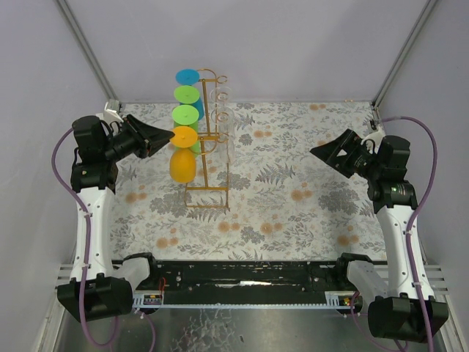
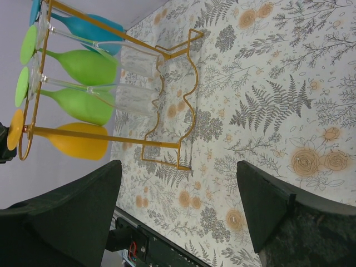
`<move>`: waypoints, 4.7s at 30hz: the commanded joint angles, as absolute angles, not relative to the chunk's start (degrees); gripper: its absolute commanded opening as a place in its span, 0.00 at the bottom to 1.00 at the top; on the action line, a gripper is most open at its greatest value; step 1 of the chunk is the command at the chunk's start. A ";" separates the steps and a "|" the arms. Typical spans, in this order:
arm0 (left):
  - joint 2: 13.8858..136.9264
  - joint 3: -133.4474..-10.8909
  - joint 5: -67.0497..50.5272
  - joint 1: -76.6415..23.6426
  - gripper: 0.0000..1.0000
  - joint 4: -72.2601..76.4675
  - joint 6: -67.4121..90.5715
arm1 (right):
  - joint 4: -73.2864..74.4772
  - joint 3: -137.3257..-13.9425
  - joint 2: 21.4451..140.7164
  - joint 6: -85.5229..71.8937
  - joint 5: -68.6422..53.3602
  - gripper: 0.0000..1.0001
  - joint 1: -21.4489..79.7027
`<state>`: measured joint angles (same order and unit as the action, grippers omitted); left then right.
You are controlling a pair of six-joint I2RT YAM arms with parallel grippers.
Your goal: Take the wine glass off the wine glass rack
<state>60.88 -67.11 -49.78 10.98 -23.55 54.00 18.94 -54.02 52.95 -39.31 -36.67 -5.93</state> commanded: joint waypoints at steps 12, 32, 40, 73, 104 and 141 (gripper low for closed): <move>60.70 -67.16 -52.29 11.07 0.00 -20.21 55.28 | 16.88 -53.50 51.97 -39.64 -36.66 0.91 -5.62; 59.41 -67.27 -54.49 11.87 0.00 -20.08 61.68 | 17.91 -52.30 50.80 -38.80 -35.60 0.92 -5.62; 58.75 -66.75 -54.19 12.46 0.00 -20.91 61.90 | 18.37 -52.24 50.46 -38.51 -35.42 0.93 -5.62; 57.82 -66.19 -52.10 14.75 0.00 -22.06 59.53 | 19.68 -51.59 49.40 -35.90 -34.45 0.99 -5.62; 56.11 -65.49 -50.89 17.17 0.00 -22.92 59.94 | 20.76 -51.73 48.79 -35.06 -34.52 0.99 -5.62; 53.23 -65.49 -45.50 18.99 0.00 -21.33 62.25 | 21.65 -51.04 47.29 -34.71 -34.54 0.99 -5.62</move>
<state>54.81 -64.18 -46.96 17.82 -23.51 62.24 21.58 -50.78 48.10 -35.77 -34.50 -5.93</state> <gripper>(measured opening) 0.007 0.992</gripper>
